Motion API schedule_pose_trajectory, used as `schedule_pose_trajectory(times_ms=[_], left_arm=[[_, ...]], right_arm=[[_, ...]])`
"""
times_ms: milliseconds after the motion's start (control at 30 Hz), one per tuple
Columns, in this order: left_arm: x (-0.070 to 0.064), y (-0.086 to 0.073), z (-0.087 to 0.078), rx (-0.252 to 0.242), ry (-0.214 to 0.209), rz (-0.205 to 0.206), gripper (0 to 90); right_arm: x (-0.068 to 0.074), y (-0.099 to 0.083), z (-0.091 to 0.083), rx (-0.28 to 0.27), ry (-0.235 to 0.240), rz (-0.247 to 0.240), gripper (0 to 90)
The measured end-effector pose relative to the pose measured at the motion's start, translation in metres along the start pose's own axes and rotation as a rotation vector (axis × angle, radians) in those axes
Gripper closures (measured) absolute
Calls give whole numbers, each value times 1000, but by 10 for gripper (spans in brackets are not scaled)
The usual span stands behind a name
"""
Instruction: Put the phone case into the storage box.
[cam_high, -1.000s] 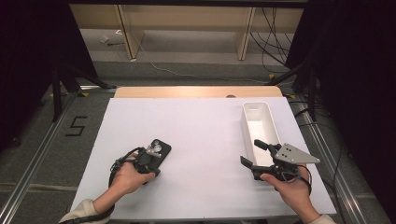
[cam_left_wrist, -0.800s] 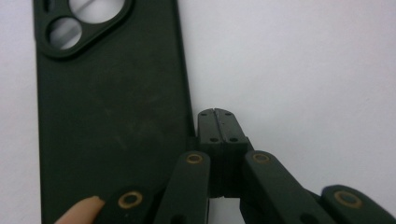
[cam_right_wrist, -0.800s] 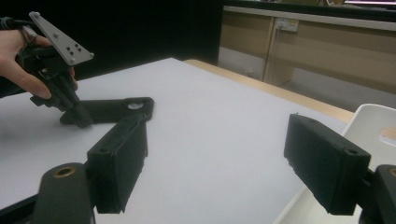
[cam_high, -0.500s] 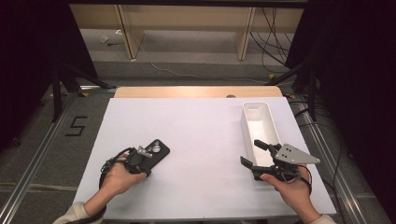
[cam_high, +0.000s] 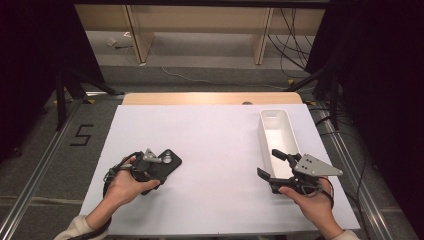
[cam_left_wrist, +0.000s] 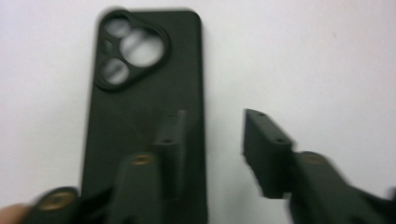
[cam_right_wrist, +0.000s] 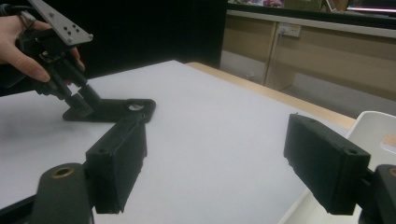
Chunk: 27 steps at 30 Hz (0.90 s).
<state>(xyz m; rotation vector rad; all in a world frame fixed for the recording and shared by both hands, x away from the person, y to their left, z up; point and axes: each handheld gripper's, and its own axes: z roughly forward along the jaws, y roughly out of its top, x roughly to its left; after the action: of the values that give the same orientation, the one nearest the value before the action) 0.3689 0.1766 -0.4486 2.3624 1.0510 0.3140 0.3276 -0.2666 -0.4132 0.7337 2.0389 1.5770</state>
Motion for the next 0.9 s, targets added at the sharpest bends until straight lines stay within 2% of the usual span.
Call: schedule_pose_trajectory(times_ms=[33, 67, 167, 267, 333, 367, 567, 900], left_arm=[[2, 2, 0, -14, 16, 10, 464], [4, 3, 0, -19, 34, 26, 404], [9, 6, 4, 17, 50, 70, 237], [14, 6, 12, 46, 50, 84, 135], [18, 6, 16, 29, 57, 68, 106], [20, 7, 17, 36, 59, 65, 91], [27, 12, 27, 54, 59, 69, 73], [28, 11, 31, 83, 64, 87, 79]], right_arm=[[0, 0, 0, 0, 0, 0, 225], [0, 0, 0, 2, -1, 0, 225], [0, 0, 0, 0, 0, 0, 227], [0, 0, 0, 4, -1, 2, 227], [0, 0, 0, 5, 0, 1, 226], [0, 0, 0, 3, -1, -1, 226], [0, 0, 1, 4, 0, 1, 226], [0, 0, 0, 4, 0, 0, 227]])
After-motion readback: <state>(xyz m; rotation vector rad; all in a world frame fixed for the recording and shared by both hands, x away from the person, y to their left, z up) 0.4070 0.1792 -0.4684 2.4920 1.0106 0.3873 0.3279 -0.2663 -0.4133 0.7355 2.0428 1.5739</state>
